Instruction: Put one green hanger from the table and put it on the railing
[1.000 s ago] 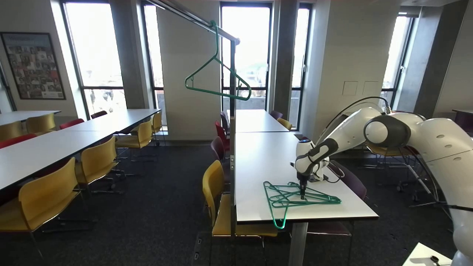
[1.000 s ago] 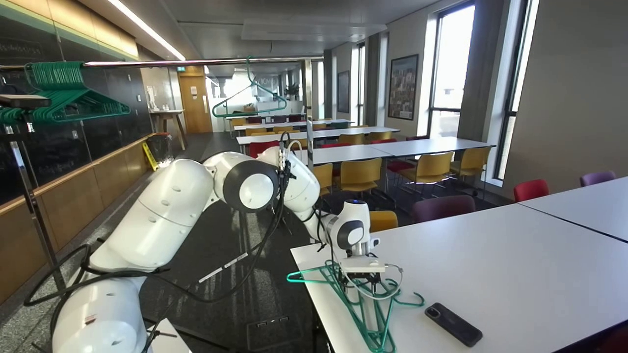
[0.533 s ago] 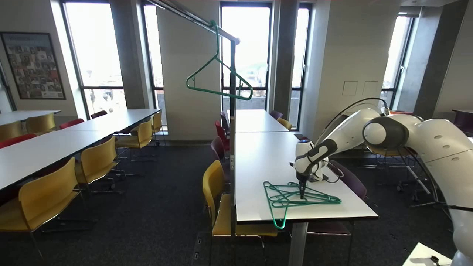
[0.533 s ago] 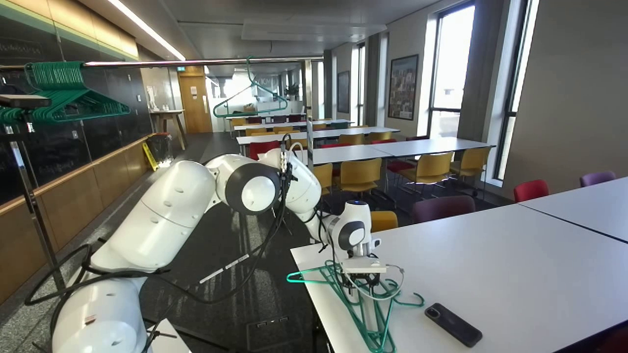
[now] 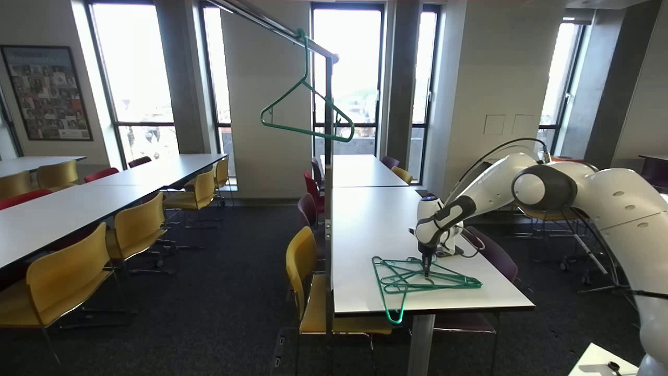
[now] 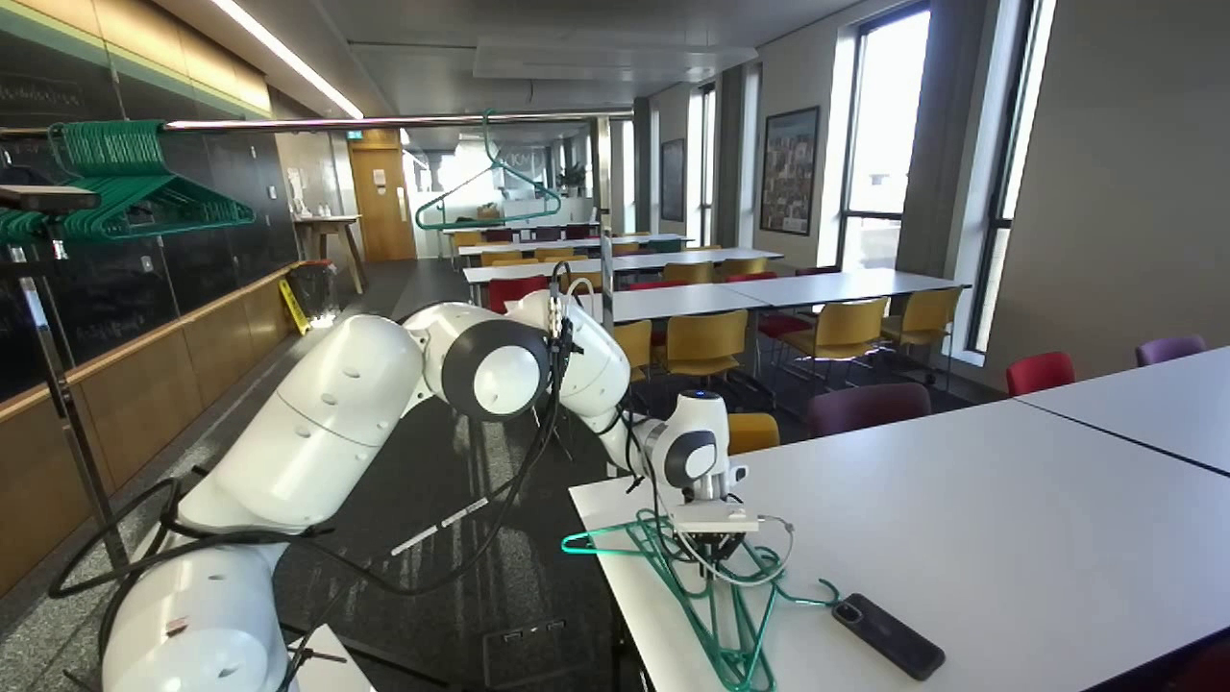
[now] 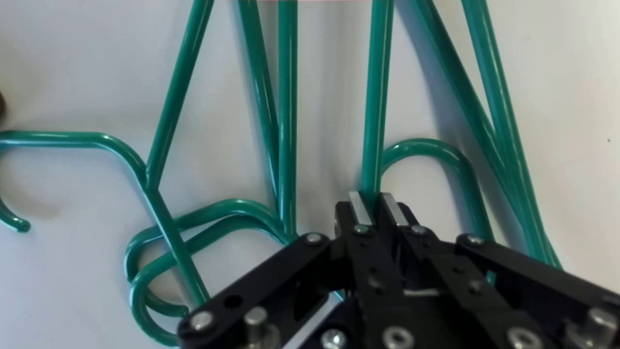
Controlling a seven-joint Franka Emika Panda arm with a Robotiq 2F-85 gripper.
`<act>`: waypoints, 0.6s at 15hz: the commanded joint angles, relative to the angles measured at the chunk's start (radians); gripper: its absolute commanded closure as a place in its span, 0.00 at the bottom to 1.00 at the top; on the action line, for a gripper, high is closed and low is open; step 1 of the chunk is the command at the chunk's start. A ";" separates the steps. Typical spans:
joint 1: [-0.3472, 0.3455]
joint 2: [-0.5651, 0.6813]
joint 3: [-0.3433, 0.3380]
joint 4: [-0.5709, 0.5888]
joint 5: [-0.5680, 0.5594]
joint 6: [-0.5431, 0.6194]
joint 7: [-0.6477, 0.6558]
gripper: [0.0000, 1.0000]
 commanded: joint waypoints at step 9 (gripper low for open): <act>0.034 -0.098 -0.052 -0.039 -0.041 0.017 0.097 0.98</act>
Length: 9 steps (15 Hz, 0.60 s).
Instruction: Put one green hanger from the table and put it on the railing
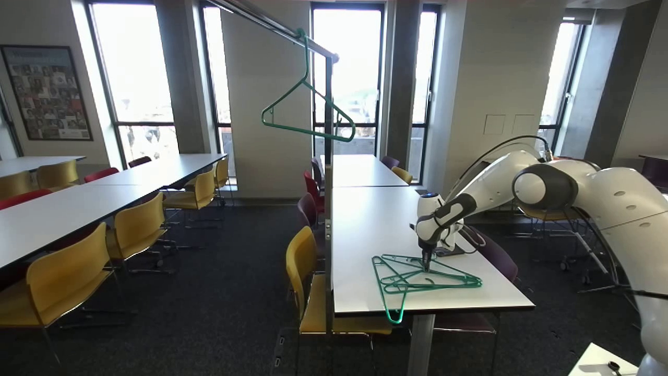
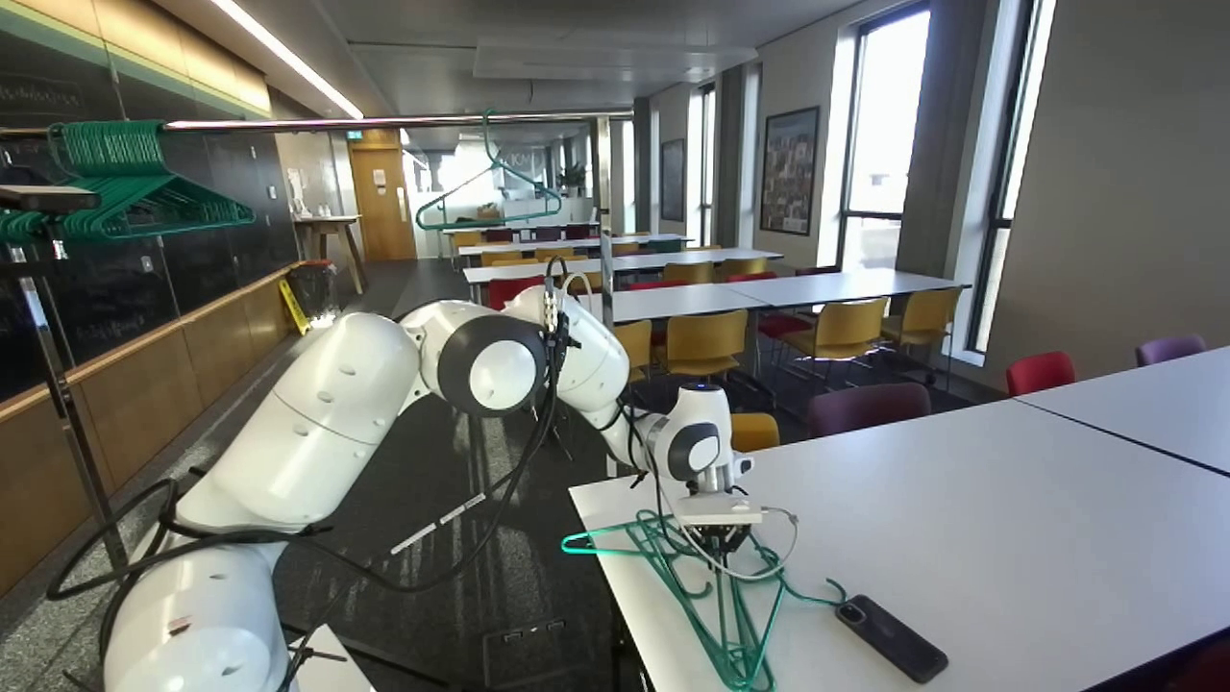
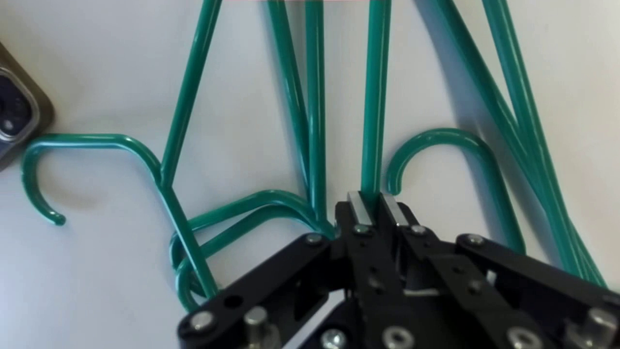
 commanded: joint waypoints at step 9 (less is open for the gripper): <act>0.127 -0.284 -0.158 -0.203 -0.290 0.153 0.268 0.98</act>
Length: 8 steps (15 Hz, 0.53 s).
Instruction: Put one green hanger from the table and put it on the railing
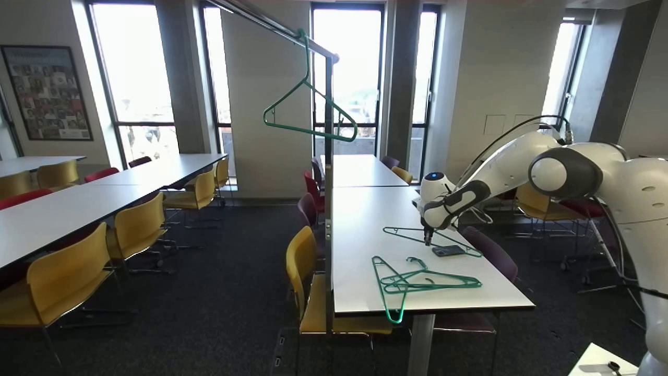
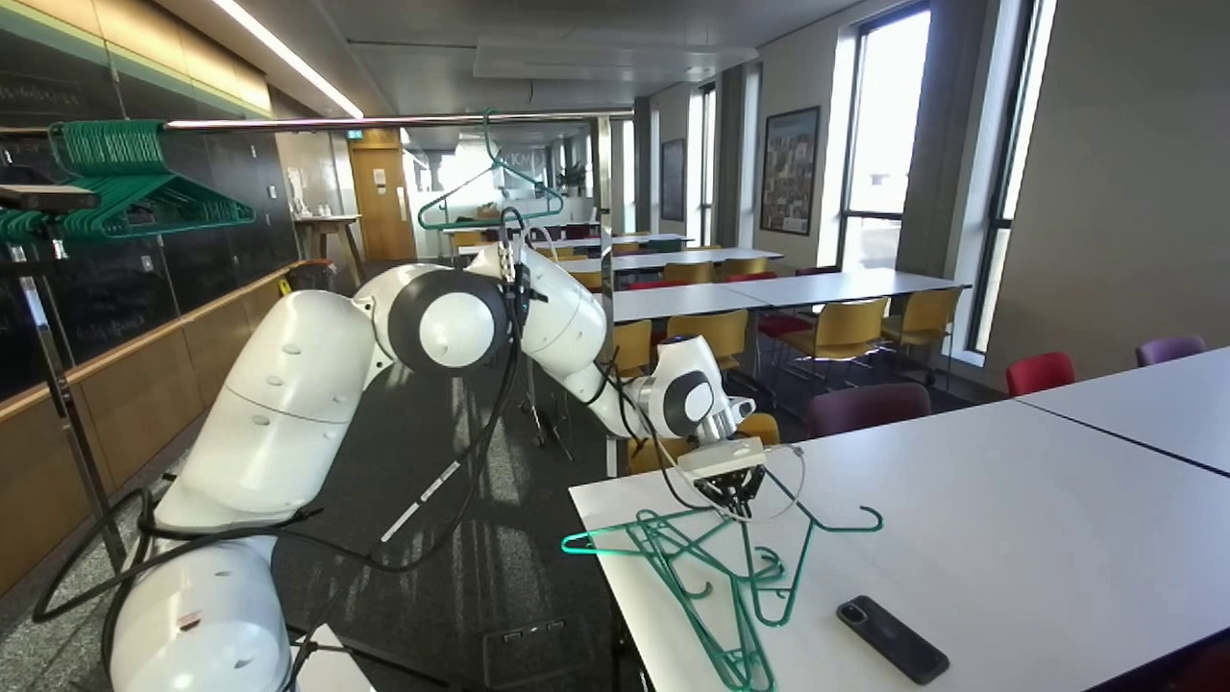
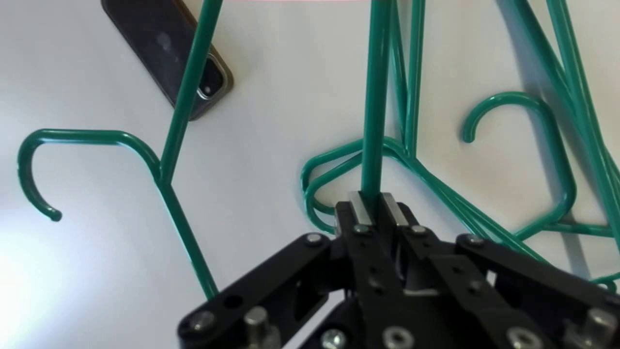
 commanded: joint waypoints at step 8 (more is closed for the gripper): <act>0.176 -0.426 -0.144 -0.378 -0.603 0.131 0.512 0.98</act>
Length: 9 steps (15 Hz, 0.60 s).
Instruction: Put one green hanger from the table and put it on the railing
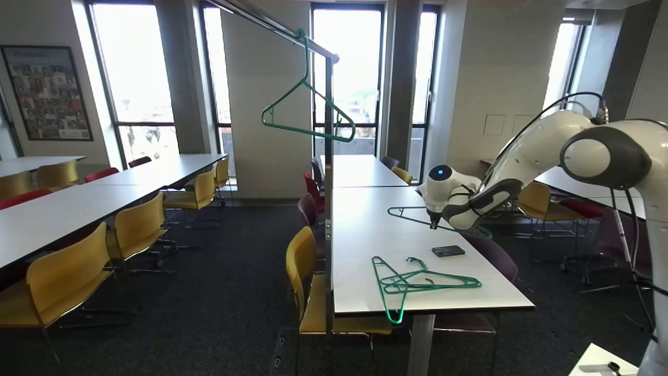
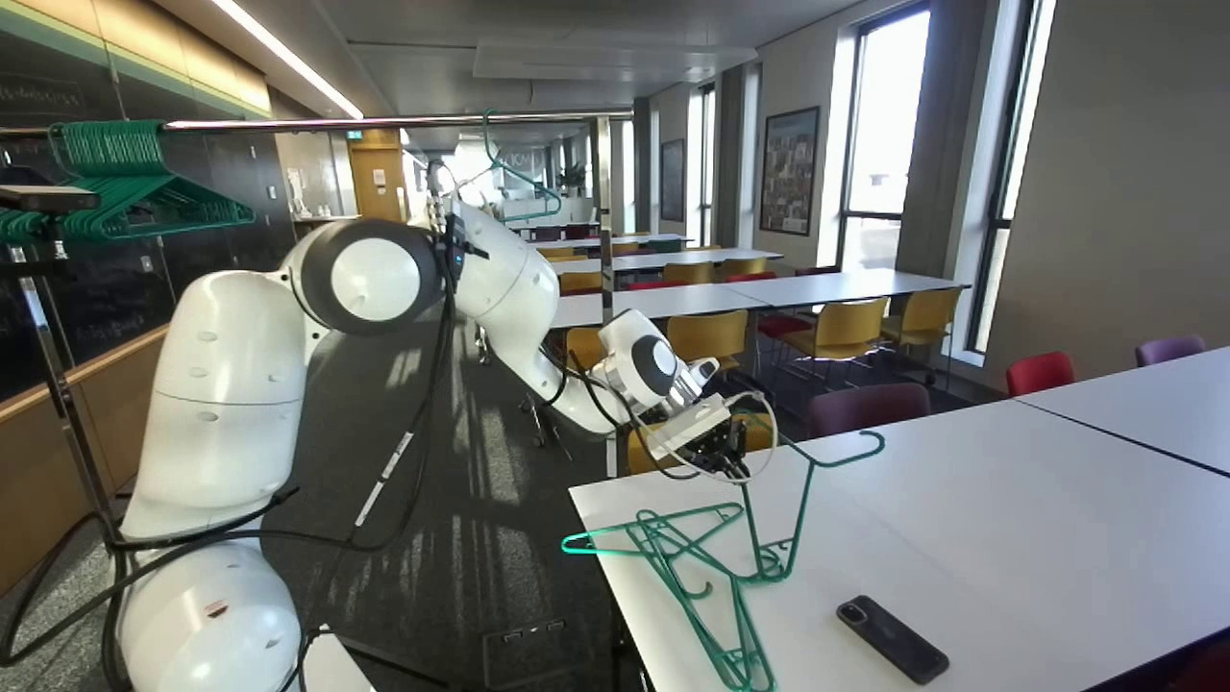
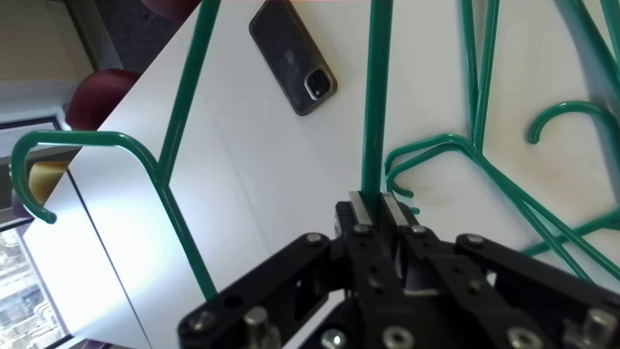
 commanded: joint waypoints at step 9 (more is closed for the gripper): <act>0.081 -0.456 0.095 -0.296 -0.478 -0.026 0.341 0.98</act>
